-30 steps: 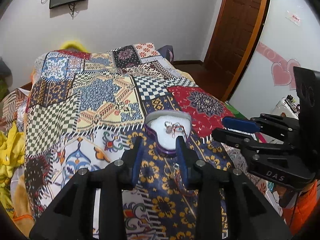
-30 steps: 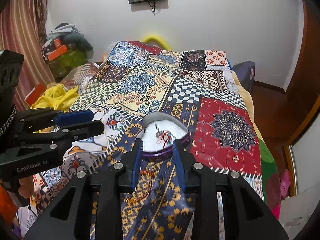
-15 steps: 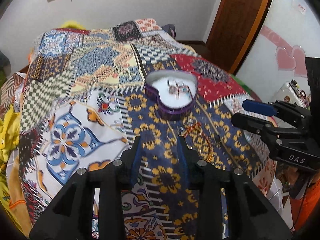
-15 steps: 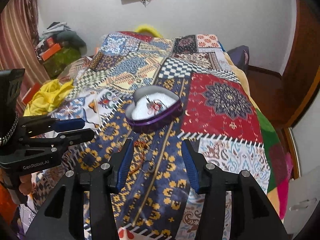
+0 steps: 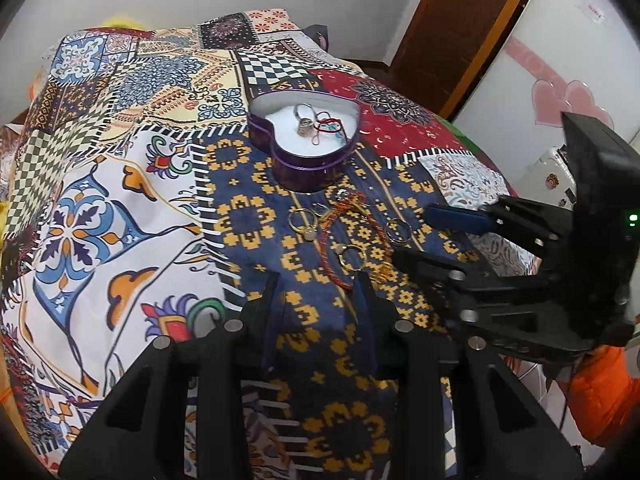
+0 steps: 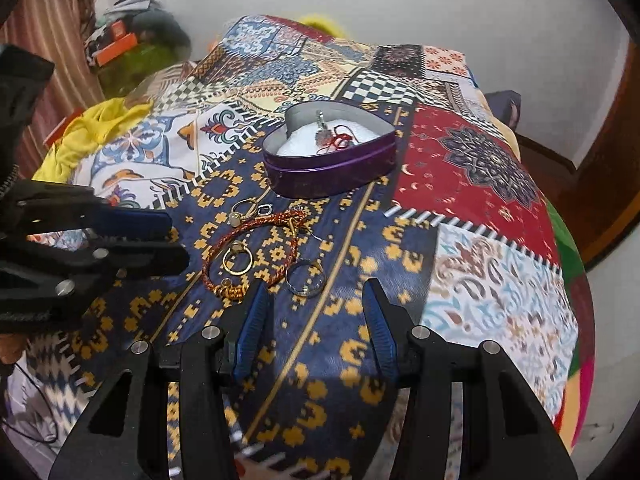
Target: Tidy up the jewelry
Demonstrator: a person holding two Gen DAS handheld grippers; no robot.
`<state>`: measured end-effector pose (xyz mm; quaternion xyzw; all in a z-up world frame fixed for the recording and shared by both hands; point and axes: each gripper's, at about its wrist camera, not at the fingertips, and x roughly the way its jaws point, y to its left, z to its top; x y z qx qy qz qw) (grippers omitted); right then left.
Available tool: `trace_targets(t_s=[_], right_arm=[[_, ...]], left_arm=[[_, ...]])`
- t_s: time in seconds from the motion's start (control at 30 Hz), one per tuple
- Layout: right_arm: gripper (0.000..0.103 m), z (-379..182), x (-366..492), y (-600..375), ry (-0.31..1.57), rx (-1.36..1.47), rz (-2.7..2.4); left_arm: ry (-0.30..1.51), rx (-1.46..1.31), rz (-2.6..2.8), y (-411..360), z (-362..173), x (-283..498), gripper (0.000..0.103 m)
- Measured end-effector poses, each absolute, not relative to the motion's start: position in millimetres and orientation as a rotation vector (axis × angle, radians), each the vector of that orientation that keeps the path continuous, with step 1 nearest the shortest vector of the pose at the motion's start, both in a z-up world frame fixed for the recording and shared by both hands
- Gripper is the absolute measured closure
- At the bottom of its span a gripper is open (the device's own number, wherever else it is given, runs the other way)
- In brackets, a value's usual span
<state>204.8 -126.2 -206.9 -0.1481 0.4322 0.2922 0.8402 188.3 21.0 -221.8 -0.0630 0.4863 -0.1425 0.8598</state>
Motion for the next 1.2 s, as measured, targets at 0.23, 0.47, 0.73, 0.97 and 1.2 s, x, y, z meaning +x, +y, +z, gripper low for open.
trace_targets(t_s=[0.23, 0.47, 0.73, 0.97, 1.2], right_arm=[[0.077, -211, 204, -121, 0.860, -0.330, 0.622], [0.083, -208, 205, -127, 0.862, -0.266, 0.625], [0.083, -205, 206, -138, 0.869, -0.230, 0.618], [0.083, -194, 204, -146, 0.845, -0.204, 0.604], [0.083, -171, 201, -149, 0.791, -0.190, 0.598]], left_arm=[[1.010, -0.121, -0.322, 13, -222, 196, 0.090], [1.004, -0.086, -0.331, 1, -223, 208, 0.092], [1.033, -0.129, -0.323, 5, -237, 222, 0.097], [1.001, -0.138, -0.311, 9, -226, 213, 0.098], [0.945, -0.123, -0.284, 15, -202, 205, 0.098]])
